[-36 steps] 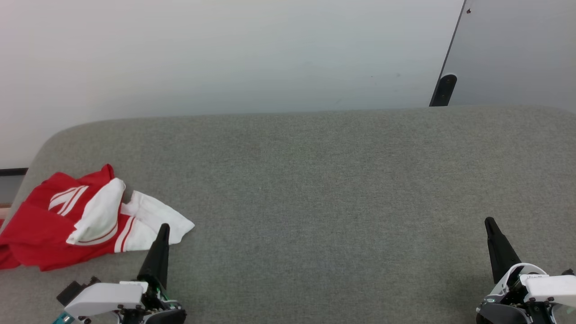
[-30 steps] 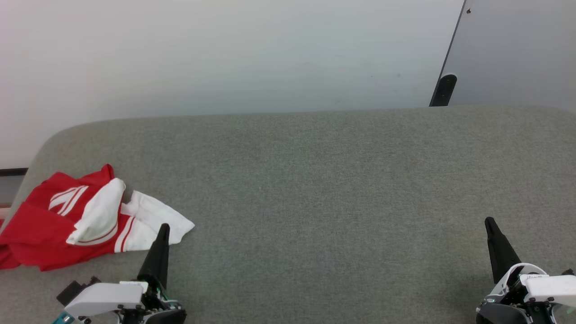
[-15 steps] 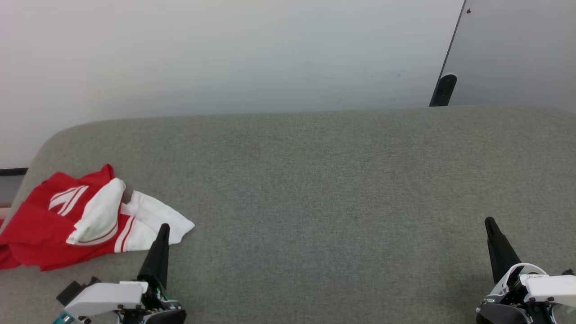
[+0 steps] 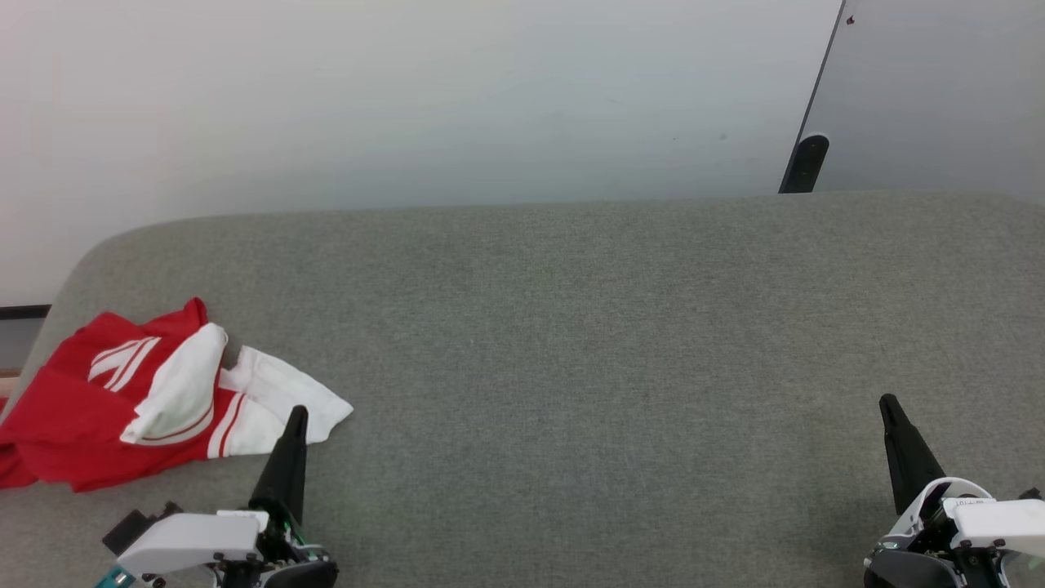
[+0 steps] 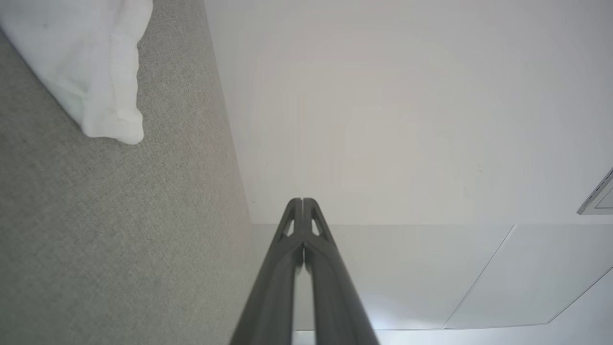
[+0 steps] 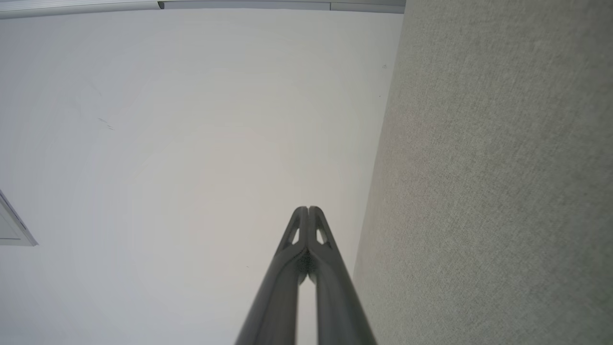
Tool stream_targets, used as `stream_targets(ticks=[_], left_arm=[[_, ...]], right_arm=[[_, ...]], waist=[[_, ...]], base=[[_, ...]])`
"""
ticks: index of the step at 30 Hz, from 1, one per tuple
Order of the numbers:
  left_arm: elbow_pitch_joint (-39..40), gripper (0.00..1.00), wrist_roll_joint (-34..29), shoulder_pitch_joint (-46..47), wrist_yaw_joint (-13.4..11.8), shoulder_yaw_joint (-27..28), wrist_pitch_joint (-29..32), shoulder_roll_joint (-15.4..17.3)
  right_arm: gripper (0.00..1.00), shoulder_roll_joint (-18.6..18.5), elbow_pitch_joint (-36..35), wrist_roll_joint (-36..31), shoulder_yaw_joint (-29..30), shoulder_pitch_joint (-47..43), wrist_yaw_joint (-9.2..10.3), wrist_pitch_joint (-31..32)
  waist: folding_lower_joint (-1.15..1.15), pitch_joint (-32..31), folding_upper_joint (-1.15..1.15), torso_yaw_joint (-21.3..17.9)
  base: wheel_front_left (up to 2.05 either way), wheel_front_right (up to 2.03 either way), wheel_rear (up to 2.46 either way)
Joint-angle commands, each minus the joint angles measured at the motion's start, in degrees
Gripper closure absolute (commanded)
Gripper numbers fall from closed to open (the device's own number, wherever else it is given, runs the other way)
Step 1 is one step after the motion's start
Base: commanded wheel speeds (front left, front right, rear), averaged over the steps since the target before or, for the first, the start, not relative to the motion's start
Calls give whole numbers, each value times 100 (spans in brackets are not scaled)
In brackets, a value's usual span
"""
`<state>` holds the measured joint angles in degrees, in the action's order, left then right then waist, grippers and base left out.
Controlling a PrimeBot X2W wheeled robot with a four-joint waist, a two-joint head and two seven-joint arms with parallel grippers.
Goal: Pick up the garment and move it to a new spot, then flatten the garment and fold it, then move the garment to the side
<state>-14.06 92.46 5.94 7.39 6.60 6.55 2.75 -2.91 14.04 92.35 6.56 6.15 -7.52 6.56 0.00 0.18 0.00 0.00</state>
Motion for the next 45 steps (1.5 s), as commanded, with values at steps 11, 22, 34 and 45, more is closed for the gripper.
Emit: stream_targets(ticks=[11,22,34,45], left_arm=[[-248,0,-66,-148,-9,-28,-63,-49],[-365,0,-716,91,-12,-200,-395,145],[-275,0,-2205,245,-121,-343,-698,295],[-306,0,-3536,318,-208,-502,-938,399]], right_arm=[[0,25,296,1,-7,-89,0,-22],[0,-131,462,-355,-193,237,1,-256],[0,-440,634,-1272,-652,594,1,-671],[0,-630,819,-2470,-1002,868,1,-937]], waist=[[0,0,0,1],[0,-1,0,9],[0,0,0,22],[0,-6,0,32]], base=[[0,0,0],[0,0,0],[0,0,0],[0,0,0]])
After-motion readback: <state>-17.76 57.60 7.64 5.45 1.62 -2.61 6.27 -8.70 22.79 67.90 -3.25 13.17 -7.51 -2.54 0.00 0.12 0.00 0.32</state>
